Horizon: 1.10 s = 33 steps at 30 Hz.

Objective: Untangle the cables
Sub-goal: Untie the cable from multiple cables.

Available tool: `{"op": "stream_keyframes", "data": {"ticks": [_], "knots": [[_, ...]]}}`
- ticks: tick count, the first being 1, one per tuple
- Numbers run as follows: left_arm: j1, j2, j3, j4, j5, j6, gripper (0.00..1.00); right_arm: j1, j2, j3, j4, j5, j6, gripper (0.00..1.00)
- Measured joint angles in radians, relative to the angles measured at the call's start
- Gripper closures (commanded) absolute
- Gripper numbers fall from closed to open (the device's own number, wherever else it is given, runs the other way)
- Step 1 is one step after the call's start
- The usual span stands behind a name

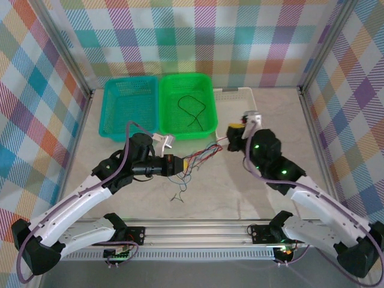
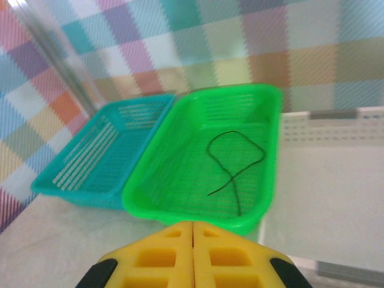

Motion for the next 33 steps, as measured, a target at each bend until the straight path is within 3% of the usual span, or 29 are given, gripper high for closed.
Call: {"op": "stream_keyframes", "data": {"ticks": [3,7,17,22,29,33], "knots": [[0.003,0.0,0.013,-0.063,-0.023,0.048,1.0,-0.12,-0.043,0.037,-0.098,-0.023,0.041,1.0],[0.028,0.002,0.065,-0.15,-0.051,0.121,1.0,-0.193,-0.055,0.092,-0.225,-0.054,0.067,1.0],[0.207,-0.006,0.134,-0.348,-0.099,0.244,1.0,-0.385,-0.117,0.224,-0.482,-0.006,0.081,1.0],[0.256,-0.027,0.12,-0.368,-0.15,0.248,1.0,-0.428,-0.133,0.302,-0.579,0.023,0.066,1.0],[0.306,-0.063,0.078,-0.463,-0.315,0.246,1.0,-0.48,-0.146,0.408,-0.655,0.197,0.025,1.0],[0.322,-0.055,0.048,-0.473,-0.347,0.235,1.0,-0.488,-0.145,0.468,-0.682,0.223,0.009,1.0]]}}
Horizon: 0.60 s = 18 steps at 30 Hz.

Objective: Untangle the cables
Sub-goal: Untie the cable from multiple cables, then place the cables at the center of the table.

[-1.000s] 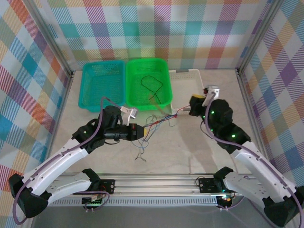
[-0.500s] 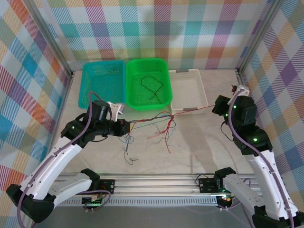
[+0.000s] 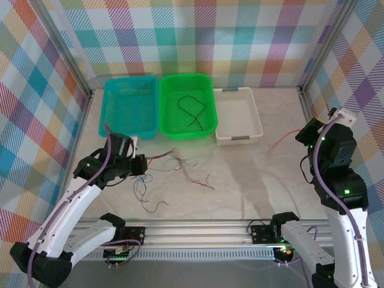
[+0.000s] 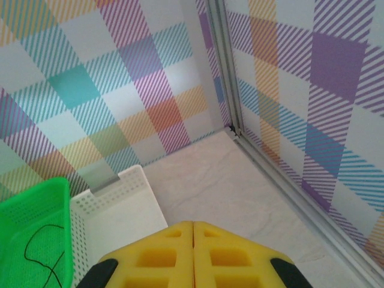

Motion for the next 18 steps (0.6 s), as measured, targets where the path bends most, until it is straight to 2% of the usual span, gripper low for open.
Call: {"op": "stream_keyframes", "data": {"ticks": [4,7,13,18], "knots": [[0.002,0.039,-0.003,0.004,0.0,-0.004,1.0,0.0,-0.006,0.038,-0.032,-0.001,0.0,1.0],[0.002,0.054,-0.013,0.026,0.016,-0.008,1.0,-0.001,-0.005,0.068,-0.046,-0.048,0.001,1.0],[0.0,0.108,-0.019,0.077,0.108,-0.043,0.99,-0.003,0.034,0.056,-0.016,-0.324,0.043,1.0],[-0.086,0.17,-0.002,0.149,0.144,-0.087,0.82,-0.003,0.095,-0.058,0.068,-0.567,0.111,1.0]]}}
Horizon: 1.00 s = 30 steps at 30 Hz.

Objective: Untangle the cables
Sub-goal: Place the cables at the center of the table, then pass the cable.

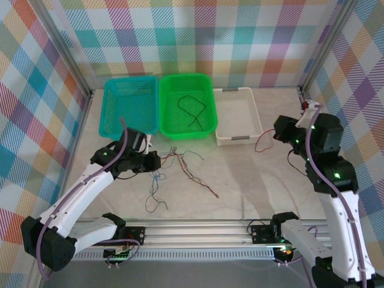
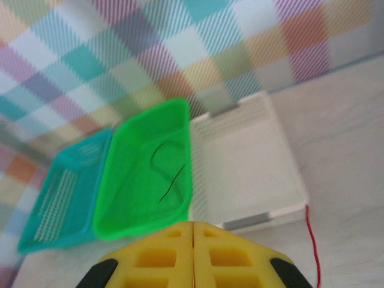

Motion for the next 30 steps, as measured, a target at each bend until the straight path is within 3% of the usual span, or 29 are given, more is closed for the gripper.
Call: {"op": "stream_keyframes", "data": {"ticks": [5,10,20,30], "knots": [[-0.118,0.063,0.025,0.101,0.04,-0.038,0.57,0.029,0.075,-0.068,0.123,-0.222,0.062,1.0],[-0.172,0.086,0.027,0.201,0.09,-0.049,0.39,0.131,0.144,-0.069,0.211,-0.328,0.082,1.0],[-0.267,0.084,0.085,0.343,0.148,-0.032,0.31,0.291,0.328,-0.03,0.262,-0.389,0.088,1.0],[-0.381,0.084,0.099,0.425,0.167,0.01,0.3,0.375,0.425,0.014,0.262,-0.396,0.087,1.0]]}}
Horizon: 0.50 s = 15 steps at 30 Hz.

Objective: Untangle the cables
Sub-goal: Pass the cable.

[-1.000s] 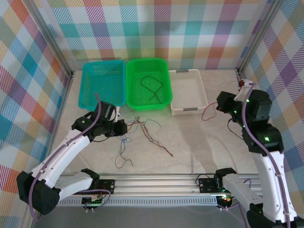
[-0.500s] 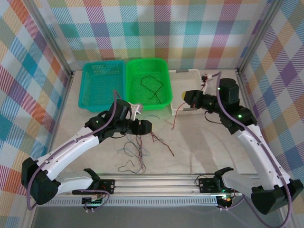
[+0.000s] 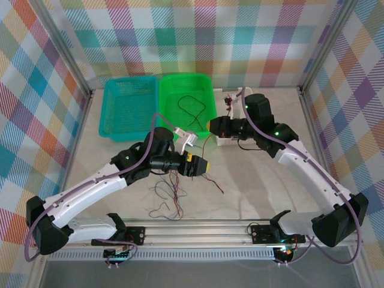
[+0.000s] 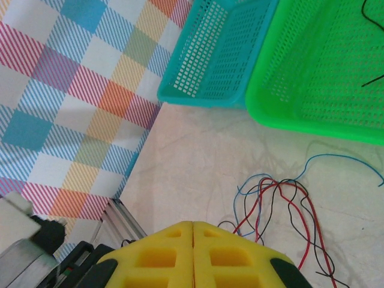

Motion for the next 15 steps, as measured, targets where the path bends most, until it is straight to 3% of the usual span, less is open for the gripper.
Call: {"op": "stream_keyframes", "data": {"ticks": [4,5,8,10,15], "knots": [[-0.019,-0.002,-0.004,0.043,-0.001,0.002,0.34,0.024,0.022,0.004,-0.001,0.001,-0.003,1.0],[-0.025,-0.002,-0.004,0.049,-0.005,0.004,0.41,0.031,0.026,0.005,0.0,0.001,-0.003,1.0],[-0.032,-0.002,-0.004,0.04,-0.019,0.017,0.8,0.042,0.029,0.005,-0.001,0.001,-0.003,1.0],[-0.032,0.002,-0.004,0.031,-0.037,0.024,0.97,0.044,0.029,0.005,0.0,0.001,-0.003,1.0],[-0.028,0.006,0.03,-0.055,-0.119,0.051,1.0,0.043,0.029,0.005,-0.002,0.002,-0.007,1.0]]}}
